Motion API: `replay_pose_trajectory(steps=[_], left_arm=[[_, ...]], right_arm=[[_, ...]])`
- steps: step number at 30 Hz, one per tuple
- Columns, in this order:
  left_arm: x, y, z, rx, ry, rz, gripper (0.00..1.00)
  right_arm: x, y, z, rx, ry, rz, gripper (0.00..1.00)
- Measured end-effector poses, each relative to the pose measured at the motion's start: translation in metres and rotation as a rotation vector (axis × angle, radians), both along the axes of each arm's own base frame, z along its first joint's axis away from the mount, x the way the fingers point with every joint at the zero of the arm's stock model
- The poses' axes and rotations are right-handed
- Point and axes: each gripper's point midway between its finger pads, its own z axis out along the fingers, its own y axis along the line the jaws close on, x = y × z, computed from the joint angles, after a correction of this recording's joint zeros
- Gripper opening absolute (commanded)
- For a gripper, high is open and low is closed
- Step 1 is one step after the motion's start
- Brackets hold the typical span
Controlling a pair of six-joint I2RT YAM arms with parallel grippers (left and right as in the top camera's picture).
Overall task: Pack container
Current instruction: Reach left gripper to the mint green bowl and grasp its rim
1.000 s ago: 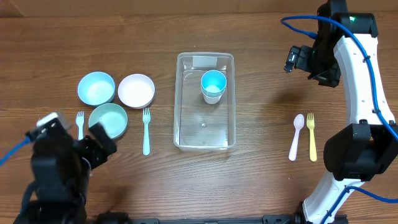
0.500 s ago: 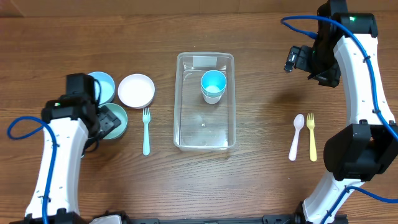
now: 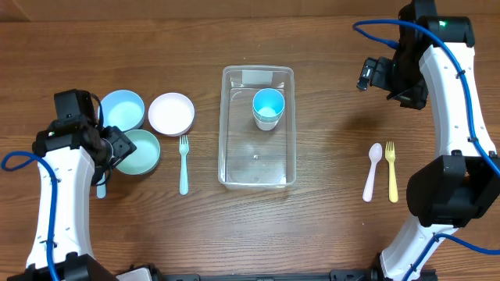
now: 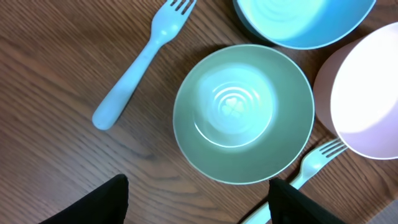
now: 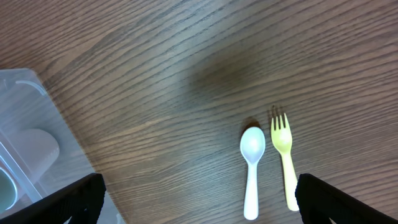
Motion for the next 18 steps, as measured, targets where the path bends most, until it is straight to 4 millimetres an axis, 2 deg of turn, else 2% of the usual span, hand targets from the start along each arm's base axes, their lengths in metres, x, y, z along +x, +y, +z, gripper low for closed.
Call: replay_pose_trajectory(steps=[2,5,14,18], left_arm=[[0.002,0.000,-0.005,-0.006,0.012,-0.007,0.68],[0.003,-0.001,-0.015,-0.018,0.041,-0.006,0.58],[0.006,0.000,-0.066,-0.053,0.170,-0.007,0.63],[0.011,0.001,-0.076,-0.056,0.180,-0.007,0.59]], right_arm=[[0.000,0.000,0.000,0.000,0.000,0.000,1.00],[0.000,0.000,0.000,0.000,0.000,0.000,1.00],[0.000,0.000,0.000,0.000,0.000,0.000,1.00],[0.000,0.000,0.000,0.000,0.000,0.000,1.00]])
